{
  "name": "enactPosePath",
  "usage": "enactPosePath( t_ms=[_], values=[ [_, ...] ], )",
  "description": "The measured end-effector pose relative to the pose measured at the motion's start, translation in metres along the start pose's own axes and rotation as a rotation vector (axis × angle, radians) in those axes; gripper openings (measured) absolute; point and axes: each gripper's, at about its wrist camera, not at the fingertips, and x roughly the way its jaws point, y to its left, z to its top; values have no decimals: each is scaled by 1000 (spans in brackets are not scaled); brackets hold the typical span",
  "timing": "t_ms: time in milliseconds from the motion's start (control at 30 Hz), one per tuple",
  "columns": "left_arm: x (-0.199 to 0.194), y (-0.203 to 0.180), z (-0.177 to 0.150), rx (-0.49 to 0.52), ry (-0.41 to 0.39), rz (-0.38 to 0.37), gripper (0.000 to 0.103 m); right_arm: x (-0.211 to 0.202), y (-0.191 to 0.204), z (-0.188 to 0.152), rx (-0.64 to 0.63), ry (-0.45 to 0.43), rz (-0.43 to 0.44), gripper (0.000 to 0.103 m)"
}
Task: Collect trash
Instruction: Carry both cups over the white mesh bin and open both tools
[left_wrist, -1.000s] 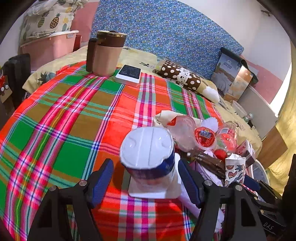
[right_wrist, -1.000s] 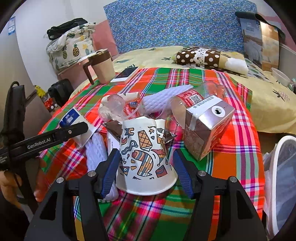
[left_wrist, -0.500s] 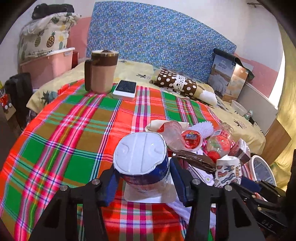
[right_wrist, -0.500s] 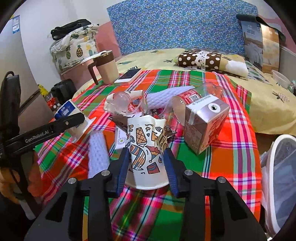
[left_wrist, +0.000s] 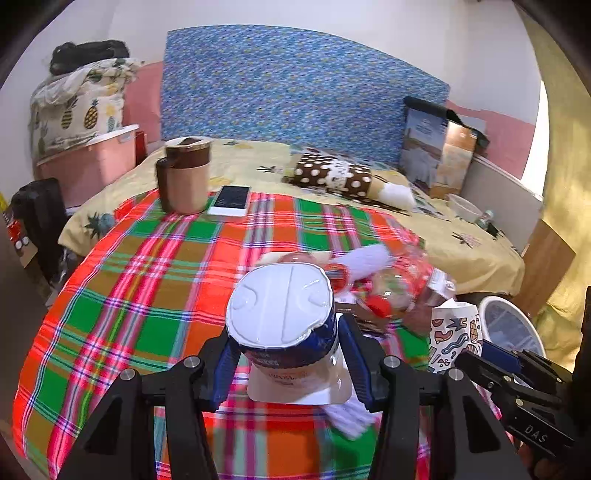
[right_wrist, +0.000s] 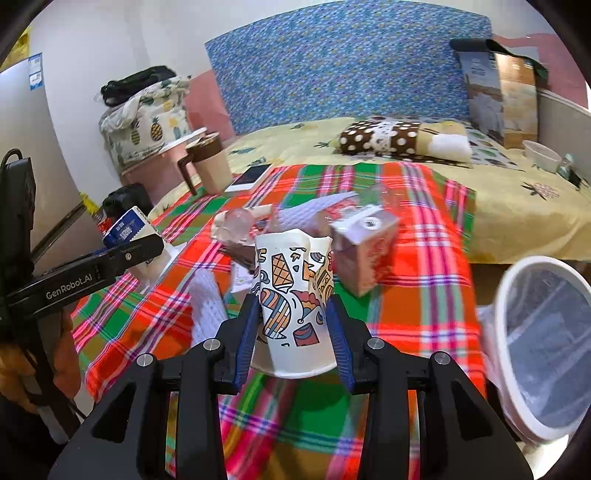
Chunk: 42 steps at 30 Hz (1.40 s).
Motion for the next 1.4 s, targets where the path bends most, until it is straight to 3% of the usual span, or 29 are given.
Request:
enactPosePath(
  t_ms=[300, 667, 900, 1133, 1400],
  values=[
    [0, -67, 1, 103, 8, -116, 52, -33, -42, -10, 88, -59, -115, 40],
    [23, -173, -3, 234, 57, -355, 52, -64, -112, -34, 250, -86, -302, 40],
    [48, -238, -16, 305, 125, -488, 52, -72, -147, -45, 325, -69, -373, 40],
    [75, -278, -28, 355, 189, -538, 53, -68, -170, -54, 362, -21, -395, 40],
    [101, -300, -42, 392, 258, -543, 53, -65, -185, -61, 388, 28, -407, 41]
  ],
)
